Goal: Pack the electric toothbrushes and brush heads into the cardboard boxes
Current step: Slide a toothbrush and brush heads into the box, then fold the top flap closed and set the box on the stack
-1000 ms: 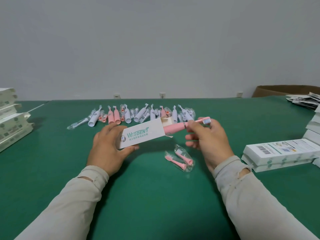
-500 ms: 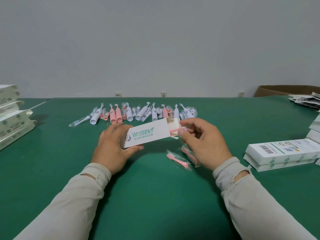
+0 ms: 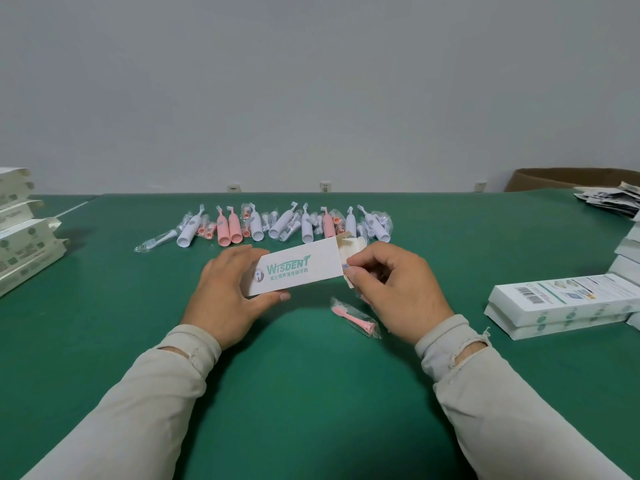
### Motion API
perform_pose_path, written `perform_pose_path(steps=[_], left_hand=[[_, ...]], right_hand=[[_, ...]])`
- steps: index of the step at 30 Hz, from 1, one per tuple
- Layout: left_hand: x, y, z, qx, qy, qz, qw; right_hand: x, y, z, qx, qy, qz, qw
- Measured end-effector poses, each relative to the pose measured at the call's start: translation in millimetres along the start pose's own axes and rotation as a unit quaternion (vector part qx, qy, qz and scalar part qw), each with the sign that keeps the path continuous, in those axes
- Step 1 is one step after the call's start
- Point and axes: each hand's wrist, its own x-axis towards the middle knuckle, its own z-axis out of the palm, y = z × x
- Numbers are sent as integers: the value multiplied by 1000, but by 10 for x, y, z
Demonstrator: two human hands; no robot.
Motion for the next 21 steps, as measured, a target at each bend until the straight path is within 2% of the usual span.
perform_pose_path(steps=[7, 8, 11, 13, 18, 21], left_hand=[[8, -8, 0, 9, 1, 8, 1000], [11, -7, 4, 8, 9, 8, 1000], [20, -29, 7, 25, 46, 2, 999], [20, -57, 10, 40, 50, -18, 998], [21, -78, 23, 32, 55, -27, 998], [19, -80, 25, 34, 54, -30, 998]], right_hand=[[10, -34, -23, 4, -63, 8, 998], [22, -32, -43, 4, -42, 8, 999], [81, 26, -173, -24, 93, 37, 995], [93, 79, -239, -80, 111, 72, 988], [-3, 10, -57, -223, -43, 42, 973], [-36, -89, 69, -347, -138, 25, 927]])
